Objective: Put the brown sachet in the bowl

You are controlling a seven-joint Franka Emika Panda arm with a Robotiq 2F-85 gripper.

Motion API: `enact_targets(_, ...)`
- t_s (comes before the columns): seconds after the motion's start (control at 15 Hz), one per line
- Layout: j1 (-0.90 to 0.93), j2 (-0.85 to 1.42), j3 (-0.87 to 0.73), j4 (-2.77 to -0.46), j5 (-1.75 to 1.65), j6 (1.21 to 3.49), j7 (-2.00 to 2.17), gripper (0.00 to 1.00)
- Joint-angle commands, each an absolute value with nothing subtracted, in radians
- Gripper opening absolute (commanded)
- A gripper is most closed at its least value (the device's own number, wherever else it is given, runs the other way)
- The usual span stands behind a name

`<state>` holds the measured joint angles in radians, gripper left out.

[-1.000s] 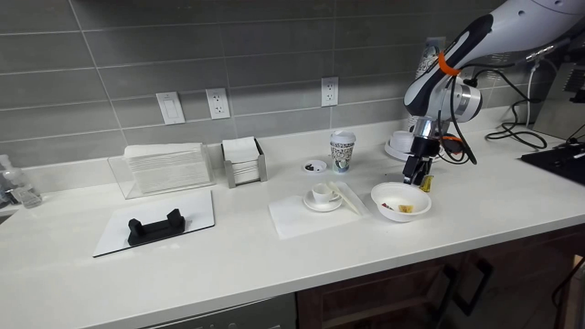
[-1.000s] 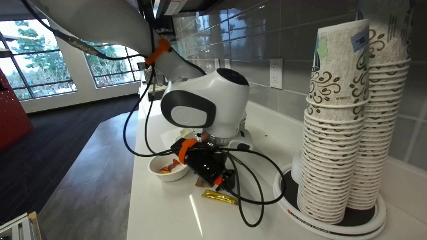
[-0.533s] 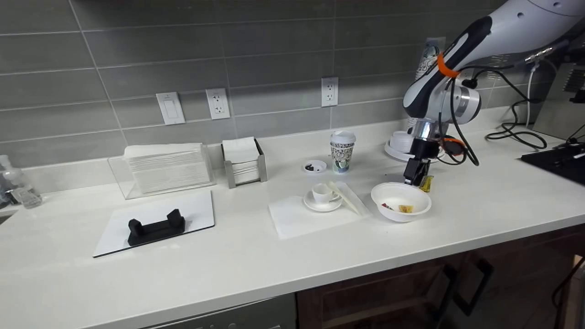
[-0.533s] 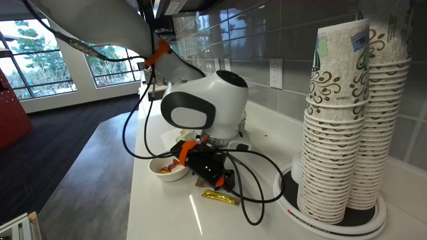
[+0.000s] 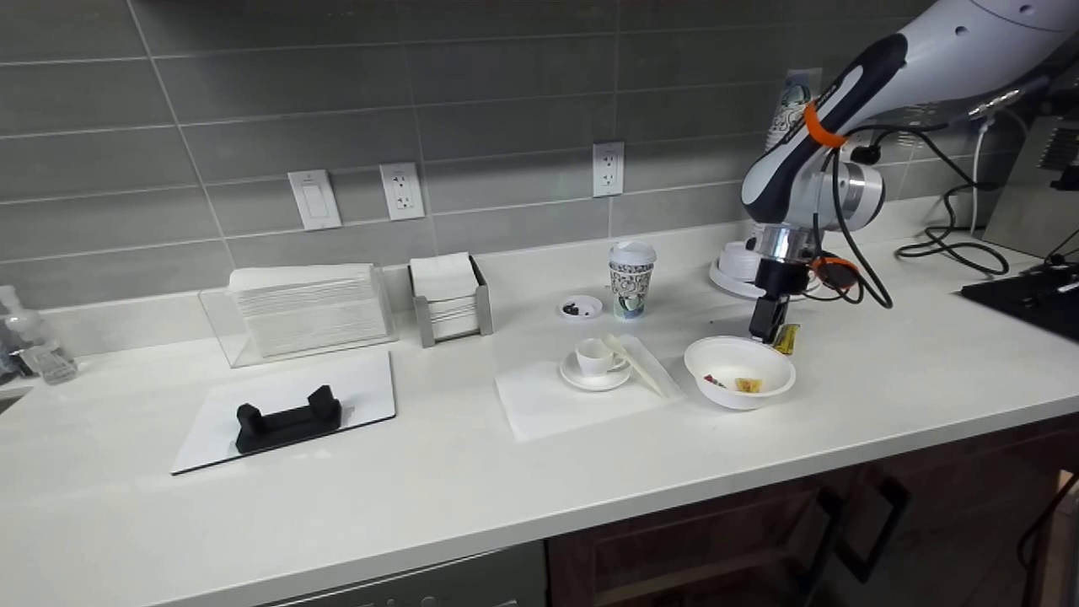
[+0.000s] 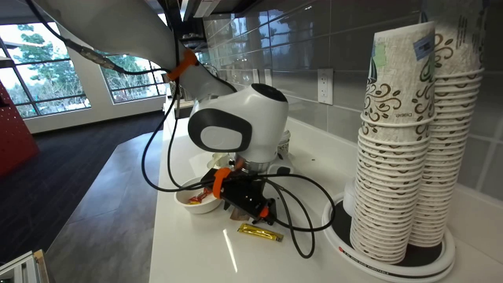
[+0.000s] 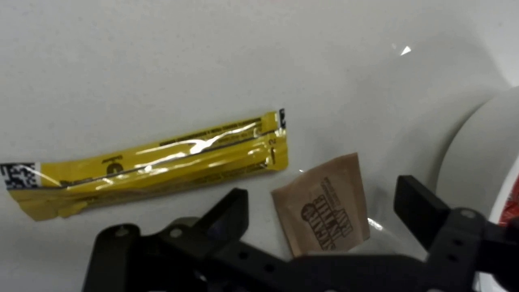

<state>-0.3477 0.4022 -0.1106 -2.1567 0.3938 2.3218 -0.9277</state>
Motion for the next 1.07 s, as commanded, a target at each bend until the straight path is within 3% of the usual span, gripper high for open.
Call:
enact_targets(0.0,-0.345,0.37,-0.092,-2.219,0.355,2.388,-0.963,1.0)
enact_targets(0.4,-0.352,0.36,-0.064,-2.266,0.369,2.467,-1.016,0.98)
enact_targets(0.73,-0.357,0.333,-0.047,-2.295,0.386,2.508,-1.054,0.9)
enact_targets(0.87,-0.358,0.323,-0.042,-2.303,0.392,2.519,-1.065,0.85)
enact_targets(0.93,-0.358,0.32,-0.041,-2.305,0.394,2.523,-1.069,0.76)
enact_targets(1.0,-0.359,0.317,-0.039,-2.308,0.396,2.526,-1.072,0.77)
